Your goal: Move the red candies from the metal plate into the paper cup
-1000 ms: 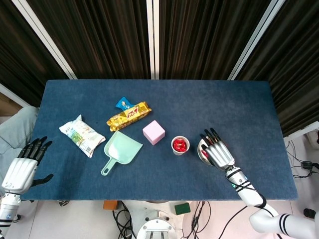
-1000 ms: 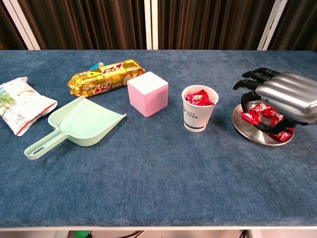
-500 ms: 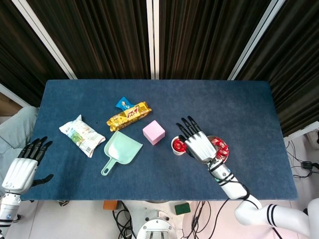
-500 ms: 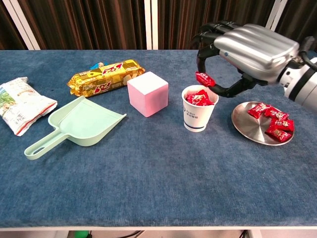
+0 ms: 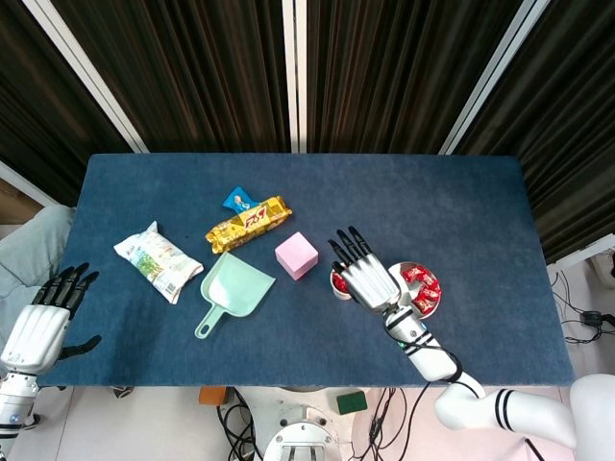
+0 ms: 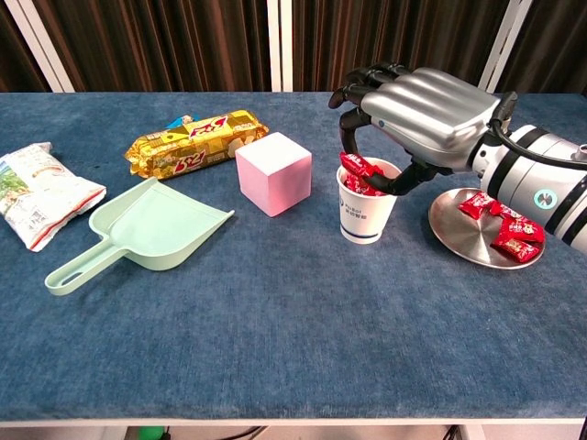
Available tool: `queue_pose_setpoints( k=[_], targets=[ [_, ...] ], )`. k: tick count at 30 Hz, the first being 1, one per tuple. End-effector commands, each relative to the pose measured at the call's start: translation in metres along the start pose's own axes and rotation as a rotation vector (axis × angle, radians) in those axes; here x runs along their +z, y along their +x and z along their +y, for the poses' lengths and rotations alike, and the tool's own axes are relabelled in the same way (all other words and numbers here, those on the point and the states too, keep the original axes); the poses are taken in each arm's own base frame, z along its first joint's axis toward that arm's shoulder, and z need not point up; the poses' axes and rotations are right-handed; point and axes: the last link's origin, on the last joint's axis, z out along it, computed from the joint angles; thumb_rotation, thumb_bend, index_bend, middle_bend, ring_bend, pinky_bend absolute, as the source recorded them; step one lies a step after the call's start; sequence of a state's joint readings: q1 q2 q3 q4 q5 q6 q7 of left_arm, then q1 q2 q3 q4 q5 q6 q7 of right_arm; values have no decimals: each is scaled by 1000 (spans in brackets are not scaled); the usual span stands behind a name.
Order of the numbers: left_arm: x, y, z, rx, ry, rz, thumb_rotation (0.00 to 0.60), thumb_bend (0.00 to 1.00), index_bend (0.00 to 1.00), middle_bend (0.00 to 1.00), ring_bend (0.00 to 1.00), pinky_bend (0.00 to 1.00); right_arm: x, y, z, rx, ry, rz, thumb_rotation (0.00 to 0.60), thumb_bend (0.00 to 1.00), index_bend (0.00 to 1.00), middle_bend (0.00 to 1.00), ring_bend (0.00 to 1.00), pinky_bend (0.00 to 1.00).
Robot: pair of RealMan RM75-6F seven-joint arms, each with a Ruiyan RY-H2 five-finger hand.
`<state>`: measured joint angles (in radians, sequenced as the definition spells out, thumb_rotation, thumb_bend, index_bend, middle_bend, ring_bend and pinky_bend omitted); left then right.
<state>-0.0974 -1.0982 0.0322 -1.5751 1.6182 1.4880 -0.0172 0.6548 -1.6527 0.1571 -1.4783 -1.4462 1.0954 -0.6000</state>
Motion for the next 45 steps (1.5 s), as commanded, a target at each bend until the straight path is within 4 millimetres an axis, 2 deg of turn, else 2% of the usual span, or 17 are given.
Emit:
queue_pose_setpoints(
  k=[1,5,12,17,21,25,34,45],
  targets=[
    [0,0,0,1,0,0,600,98,90,31,1,151,-1,1,0,0,2,-3,600,399,401,107,0,0],
    [0,-1,1,3,-2,-3,600,98,90,31,1,151,-3,2,2,1,1,-2,600,391,280,103,0,0],
    [0,0,1,2,1,-1,600,98,91,31,1,151,-18,9,17,3,-32,29,600,390,241,101,0,0],
    [0,0,1,2,-1,-1,600,98,91,31,1,151,-44,11,52,-10,-123,35,600,390,300,101,0,0],
    [0,-1,2,4,-6,-1,600,98,91,31,1,151,-63,3,79,-35,-204,-29,600,389,354,101,0,0],
    [0,-1,3,7,-5,-2,600,98,91,31,1,151,-76,-8,96,-45,-251,-94,600,388,402,101,0,0],
    [0,-1,2,6,-1,-3,600,97,91,31,1,151,-93,-34,103,-81,-269,-225,600,385,444,98,0,0],
    [0,0,2,3,-3,-1,600,98,90,31,1,151,-96,-48,105,-103,-291,-301,600,371,458,85,0,0]
  ],
)
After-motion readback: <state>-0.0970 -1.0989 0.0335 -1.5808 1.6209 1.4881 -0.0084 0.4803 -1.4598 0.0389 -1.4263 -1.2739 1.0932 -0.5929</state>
